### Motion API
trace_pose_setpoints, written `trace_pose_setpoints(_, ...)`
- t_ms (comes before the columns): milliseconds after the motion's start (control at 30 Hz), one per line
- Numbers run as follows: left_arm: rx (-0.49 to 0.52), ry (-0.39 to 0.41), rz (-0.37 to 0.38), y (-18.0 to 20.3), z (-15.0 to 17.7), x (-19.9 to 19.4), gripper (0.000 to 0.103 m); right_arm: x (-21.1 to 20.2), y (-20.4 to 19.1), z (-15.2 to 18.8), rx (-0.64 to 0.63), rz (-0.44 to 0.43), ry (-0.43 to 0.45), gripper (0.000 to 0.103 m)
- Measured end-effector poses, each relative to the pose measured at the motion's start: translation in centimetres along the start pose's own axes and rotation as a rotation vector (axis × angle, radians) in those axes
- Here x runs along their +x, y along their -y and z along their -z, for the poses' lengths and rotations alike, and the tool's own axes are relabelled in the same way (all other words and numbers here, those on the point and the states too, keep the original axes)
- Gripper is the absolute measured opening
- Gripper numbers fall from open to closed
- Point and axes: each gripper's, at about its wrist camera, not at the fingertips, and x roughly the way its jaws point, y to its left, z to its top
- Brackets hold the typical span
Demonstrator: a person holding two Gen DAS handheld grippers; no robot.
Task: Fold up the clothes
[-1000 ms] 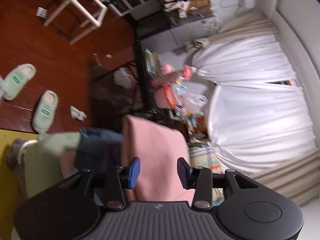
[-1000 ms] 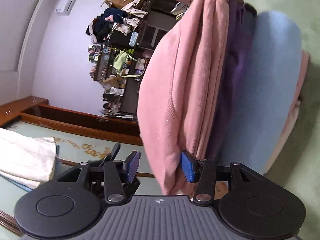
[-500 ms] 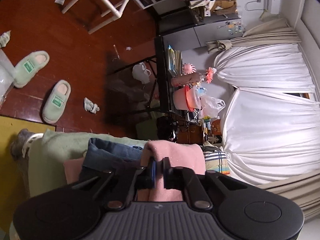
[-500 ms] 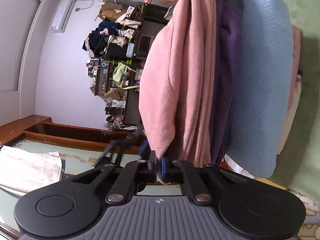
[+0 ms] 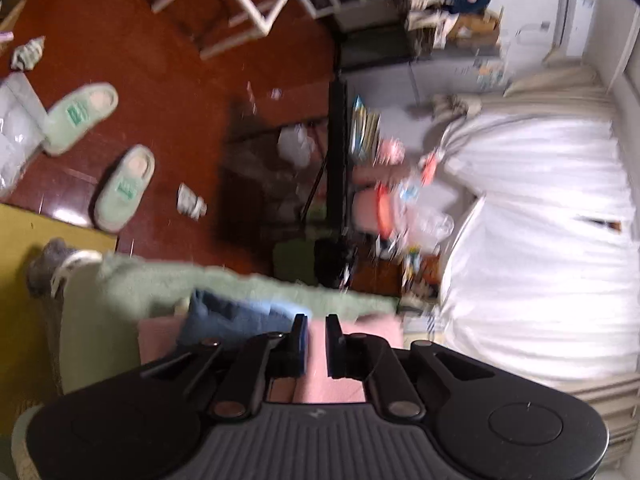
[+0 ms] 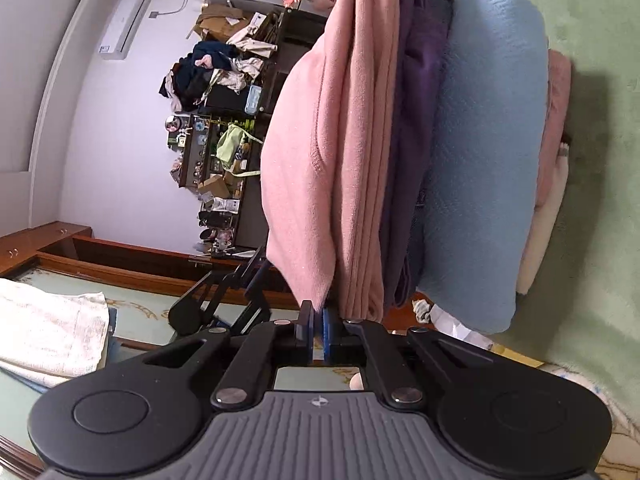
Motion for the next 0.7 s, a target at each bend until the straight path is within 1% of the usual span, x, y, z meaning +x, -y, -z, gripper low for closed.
trace_pose_setpoints(67,0.066,-0.006,-0.011,1.0,0.6,-0.8,0.015,-0.7,0.0,0.2,-0.013,0.004,-0.014,0.016)
trace_pose_setpoints(100,0.099,-0.008,-0.017,1.5,0.9,-1.2,0.020,-0.9,-0.1,0.3,-0.029,0.011,-0.011,0.016)
trace_pose_setpoints(133,0.133,-0.011,-0.023,2.0,1.1,-1.5,0.028,-1.3,-0.3,0.5,-0.048,0.017,-0.004,0.017)
trace_pose_setpoints(167,0.166,-0.014,-0.028,2.5,1.4,-1.9,0.034,-2.0,-0.6,0.8,-0.087,0.028,0.013,0.020)
trace_pose_setpoints(200,0.223,-0.025,-0.026,3.3,2.4,-2.1,0.046,-2.9,-0.9,1.1,-0.127,0.040,0.032,0.029)
trace_pose_setpoints(233,0.288,-0.039,-0.021,4.2,3.7,-2.2,0.055,-3.8,-1.2,1.3,-0.167,0.053,0.053,0.035)
trace_pose_setpoints(267,0.339,-0.064,-0.011,4.9,5.4,-1.8,0.059,-5.2,-1.3,1.6,-0.205,0.070,0.089,0.045)
trace_pose_setpoints(300,0.385,-0.092,0.001,5.6,7.3,-1.3,0.067,-6.5,-1.5,1.8,-0.241,0.086,0.124,0.051)
trace_pose_setpoints(333,0.432,-0.120,0.012,6.3,9.2,-0.8,0.075,-7.4,-1.5,1.9,-0.261,0.101,0.148,0.055)
trace_pose_setpoints(367,0.479,-0.148,0.024,7.0,11.1,-0.3,0.078,-9.3,-1.4,2.0,-0.290,0.133,0.198,0.065)
trace_pose_setpoints(400,0.525,-0.177,0.036,7.7,13.0,0.2,0.084,-11.2,-1.3,2.0,-0.316,0.166,0.248,0.070)
trace_pose_setpoints(433,0.572,-0.205,0.047,8.4,14.9,0.7,0.087,-13.3,-1.0,2.0,-0.321,0.201,0.303,0.078)
trace_pose_setpoints(467,0.618,-0.233,0.059,9.0,16.8,1.2,0.090,-15.0,-0.5,2.2,-0.318,0.232,0.348,0.083)
trace_pose_setpoints(500,0.665,-0.262,0.071,9.7,18.7,1.6,0.091,-16.7,-0.1,2.4,-0.314,0.262,0.392,0.087)
trace_pose_setpoints(567,0.757,-0.319,0.095,11.1,22.6,2.6,0.091,-19.2,0.8,2.8,-0.304,0.321,0.460,0.090)
trace_pose_setpoints(600,0.804,-0.347,0.106,11.8,24.5,3.1,0.091,-21.1,1.5,3.0,-0.289,0.367,0.505,0.094)
trace_pose_setpoints(633,0.843,-0.391,0.109,12.1,27.2,4.3,0.091,-23.0,2.1,3.3,-0.273,0.416,0.548,0.095)
trace_pose_setpoints(700,0.915,-0.490,0.107,12.3,33.3,7.2,0.091,-26.8,3.5,3.9,-0.250,0.538,0.591,0.097)
